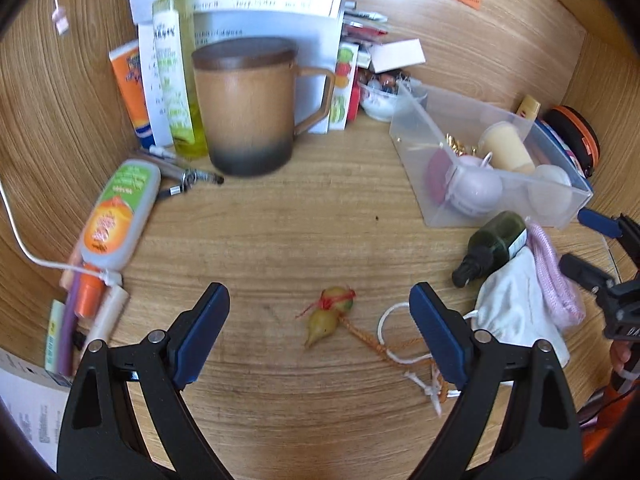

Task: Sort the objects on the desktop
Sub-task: 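Withdraw both tools from the bin toward the remaining table items, then grasp the bagged pink rope with right tool while left tool grasps the gourd ornament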

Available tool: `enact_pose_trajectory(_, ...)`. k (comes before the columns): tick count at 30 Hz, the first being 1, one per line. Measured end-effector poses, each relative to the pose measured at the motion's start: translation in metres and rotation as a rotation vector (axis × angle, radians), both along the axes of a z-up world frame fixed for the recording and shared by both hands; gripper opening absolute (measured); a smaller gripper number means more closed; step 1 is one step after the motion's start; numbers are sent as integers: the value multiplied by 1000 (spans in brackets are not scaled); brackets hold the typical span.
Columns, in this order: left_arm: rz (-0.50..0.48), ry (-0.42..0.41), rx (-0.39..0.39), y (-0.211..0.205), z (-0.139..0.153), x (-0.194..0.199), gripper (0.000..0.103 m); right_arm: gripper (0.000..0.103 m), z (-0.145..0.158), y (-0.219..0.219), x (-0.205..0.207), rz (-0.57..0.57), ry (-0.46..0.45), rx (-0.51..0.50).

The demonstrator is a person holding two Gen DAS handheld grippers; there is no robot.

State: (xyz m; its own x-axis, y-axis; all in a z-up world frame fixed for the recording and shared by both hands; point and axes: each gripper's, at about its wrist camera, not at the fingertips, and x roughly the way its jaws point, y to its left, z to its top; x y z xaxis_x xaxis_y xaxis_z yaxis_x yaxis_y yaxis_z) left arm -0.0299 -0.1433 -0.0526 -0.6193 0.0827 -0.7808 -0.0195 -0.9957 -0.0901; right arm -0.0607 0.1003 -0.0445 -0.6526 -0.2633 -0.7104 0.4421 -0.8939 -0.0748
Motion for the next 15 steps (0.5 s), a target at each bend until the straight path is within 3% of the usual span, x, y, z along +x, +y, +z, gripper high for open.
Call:
enact_pose_trajectory(3,-4,-17,1,0,-6,0,92,92,-14,-3,-2,-34,-20,53)
enact_pose_trajectory(15,-22,-45,-22,1,-21,0,92,92,-20,37,-3,-119,-90,30)
